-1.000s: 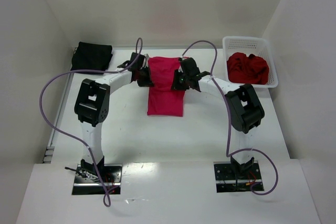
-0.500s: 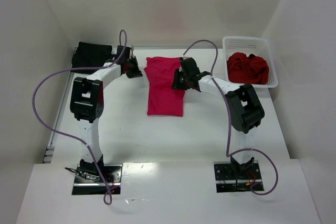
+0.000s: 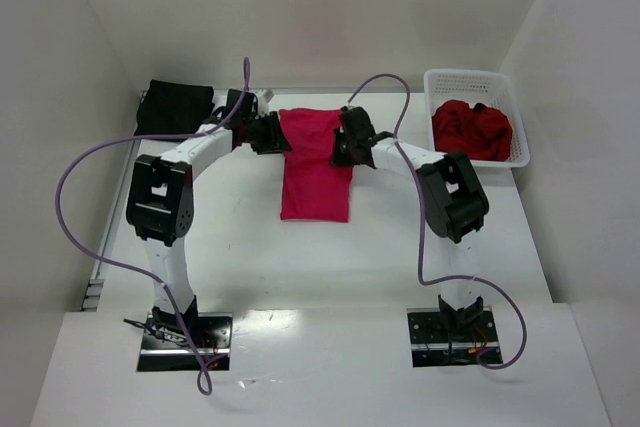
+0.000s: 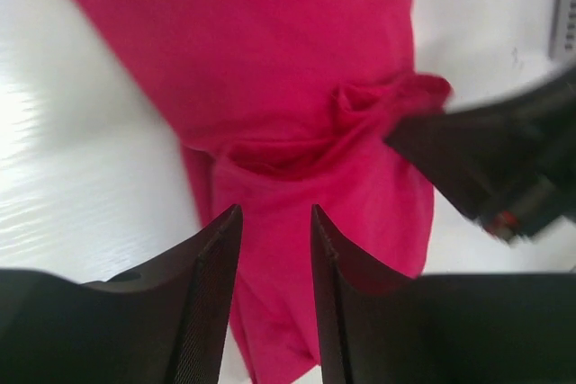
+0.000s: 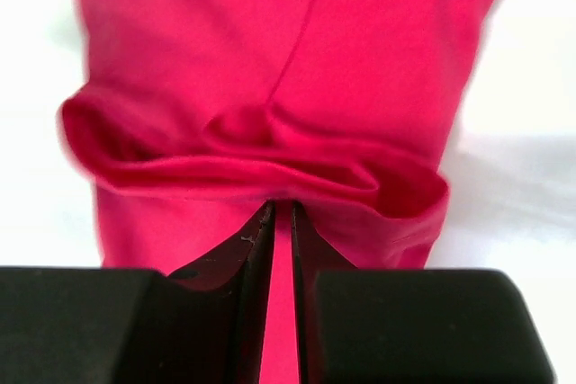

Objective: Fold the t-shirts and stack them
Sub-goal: Fold the folded rectangular tshirt in 1/3 of the way

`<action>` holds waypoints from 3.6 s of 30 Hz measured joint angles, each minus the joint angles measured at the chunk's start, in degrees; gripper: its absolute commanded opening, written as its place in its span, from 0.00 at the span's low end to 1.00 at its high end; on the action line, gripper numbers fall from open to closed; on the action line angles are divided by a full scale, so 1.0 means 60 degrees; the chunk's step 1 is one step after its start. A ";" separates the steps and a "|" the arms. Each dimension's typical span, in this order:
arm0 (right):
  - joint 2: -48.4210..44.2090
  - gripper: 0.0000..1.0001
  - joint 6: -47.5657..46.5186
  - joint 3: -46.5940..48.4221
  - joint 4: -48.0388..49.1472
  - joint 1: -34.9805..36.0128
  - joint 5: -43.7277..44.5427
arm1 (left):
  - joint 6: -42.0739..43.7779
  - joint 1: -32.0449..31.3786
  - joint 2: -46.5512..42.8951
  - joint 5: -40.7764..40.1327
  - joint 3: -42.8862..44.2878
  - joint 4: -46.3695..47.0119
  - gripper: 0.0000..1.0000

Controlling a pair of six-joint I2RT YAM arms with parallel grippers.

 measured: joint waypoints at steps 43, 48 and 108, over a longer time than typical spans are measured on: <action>-0.1111 0.23 -0.0153 -0.0259 0.0171 -0.0608 -0.1705 | 0.1362 0.0291 -0.0565 0.1719 -0.1133 -0.0718 0.53; -0.0295 0.25 -0.0386 0.0499 -0.0004 -0.0237 -0.2218 | 0.1381 0.0273 -0.0608 0.2481 -0.2189 -0.0900 0.49; 0.2441 0.18 -0.1002 0.4087 -0.1625 0.0226 -0.1752 | 0.0299 -0.1122 -0.2200 -0.2437 -0.3031 -0.3024 0.34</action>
